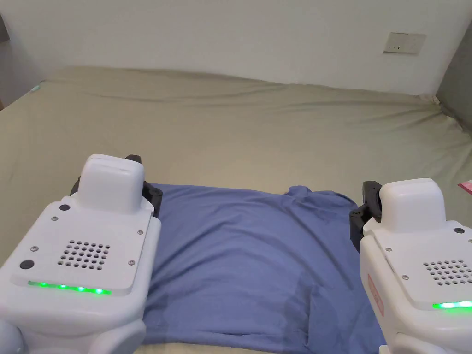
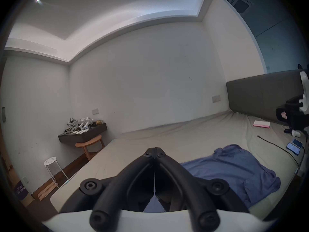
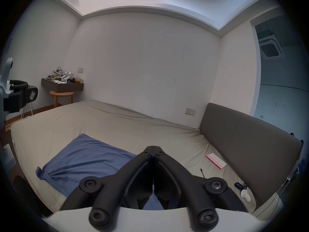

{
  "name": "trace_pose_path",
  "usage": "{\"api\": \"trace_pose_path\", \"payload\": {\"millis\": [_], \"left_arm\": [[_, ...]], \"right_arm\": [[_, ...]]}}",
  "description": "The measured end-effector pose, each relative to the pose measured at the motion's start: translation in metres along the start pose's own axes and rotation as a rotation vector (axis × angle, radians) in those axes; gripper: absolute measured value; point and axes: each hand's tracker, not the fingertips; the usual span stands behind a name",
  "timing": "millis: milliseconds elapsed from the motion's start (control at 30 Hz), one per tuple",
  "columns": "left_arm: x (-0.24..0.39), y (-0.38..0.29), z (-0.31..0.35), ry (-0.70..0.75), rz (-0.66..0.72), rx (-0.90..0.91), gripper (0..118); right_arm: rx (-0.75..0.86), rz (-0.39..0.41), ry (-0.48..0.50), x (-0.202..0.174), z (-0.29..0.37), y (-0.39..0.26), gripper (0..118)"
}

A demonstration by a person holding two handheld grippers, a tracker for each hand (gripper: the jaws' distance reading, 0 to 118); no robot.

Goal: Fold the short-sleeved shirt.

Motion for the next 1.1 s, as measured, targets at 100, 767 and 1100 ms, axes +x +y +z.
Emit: {"api": "trace_pose_path", "payload": {"millis": [100,767,1100], "left_arm": [[-0.006,-0.017,-0.013,-0.078,0.013,-0.114,0],[-0.064,-0.249,-0.074,0.011,0.122,-0.913,95],[-0.047,-0.239,-0.063,-0.039,0.116,-0.842,6]], "right_arm": [[-0.017,0.009,0.004,0.002,0.0,-0.004,2],[-0.317,-0.024,-0.129,0.072,-0.01,-0.089,2],[-0.665,-0.025,-0.061,0.084,-0.042,-0.173,7]]}}
